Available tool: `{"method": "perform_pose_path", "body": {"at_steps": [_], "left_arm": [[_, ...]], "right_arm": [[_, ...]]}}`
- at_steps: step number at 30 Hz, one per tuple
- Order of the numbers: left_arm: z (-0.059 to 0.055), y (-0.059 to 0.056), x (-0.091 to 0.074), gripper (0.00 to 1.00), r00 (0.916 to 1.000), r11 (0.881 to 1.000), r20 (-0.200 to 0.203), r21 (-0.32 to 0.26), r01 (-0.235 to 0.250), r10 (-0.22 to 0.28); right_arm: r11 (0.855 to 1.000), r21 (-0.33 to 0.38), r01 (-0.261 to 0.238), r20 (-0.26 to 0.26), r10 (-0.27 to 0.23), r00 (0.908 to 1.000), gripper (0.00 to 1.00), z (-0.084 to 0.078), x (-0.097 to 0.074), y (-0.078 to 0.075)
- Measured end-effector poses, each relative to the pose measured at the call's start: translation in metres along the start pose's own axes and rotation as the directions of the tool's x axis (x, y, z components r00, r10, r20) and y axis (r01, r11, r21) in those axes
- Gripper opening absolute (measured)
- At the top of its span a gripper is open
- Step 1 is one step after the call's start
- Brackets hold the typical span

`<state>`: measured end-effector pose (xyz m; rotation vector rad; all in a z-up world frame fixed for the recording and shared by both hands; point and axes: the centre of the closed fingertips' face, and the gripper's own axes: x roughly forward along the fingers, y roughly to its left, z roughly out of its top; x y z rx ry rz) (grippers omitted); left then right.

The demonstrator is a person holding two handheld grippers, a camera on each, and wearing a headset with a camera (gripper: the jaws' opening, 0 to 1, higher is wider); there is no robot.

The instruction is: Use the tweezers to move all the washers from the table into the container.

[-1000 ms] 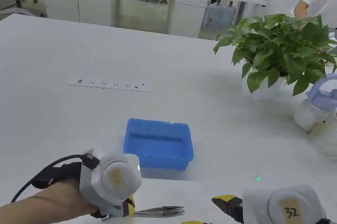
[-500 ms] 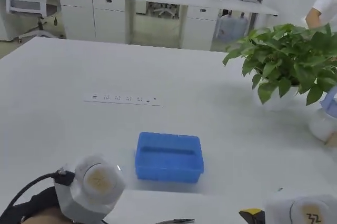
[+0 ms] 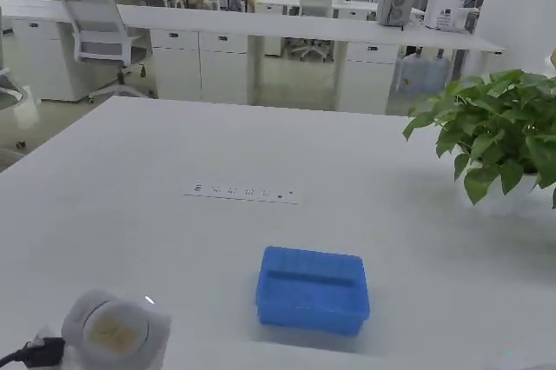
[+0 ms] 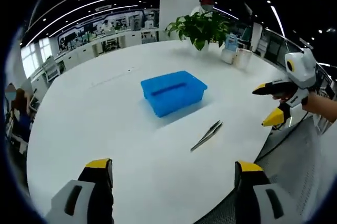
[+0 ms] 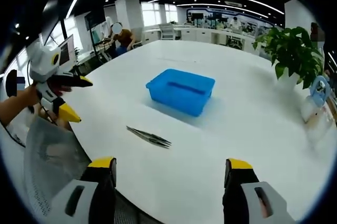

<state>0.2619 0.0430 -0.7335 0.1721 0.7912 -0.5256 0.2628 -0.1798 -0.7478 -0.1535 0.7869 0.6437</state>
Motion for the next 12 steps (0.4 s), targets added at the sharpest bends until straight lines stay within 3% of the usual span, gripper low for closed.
{"method": "perform_pose_path", "body": {"at_steps": [4,12], "left_arm": [[0.0018,0.0073,-0.0017,0.99,0.9995,0.999,0.004,0.005,-0.032,0.032],[0.0004,0.0094,-0.0009,0.99,0.9989,0.999,-0.005,0.013,-0.047,0.047]], "right_arm": [[1.000,0.017,-0.008,0.008,0.008,0.9999,0.85,0.0009,0.0021,0.0009],[1.000,0.004,-0.015,0.001,0.015,0.9999,0.87,0.0030,0.0042,0.0053]]}}
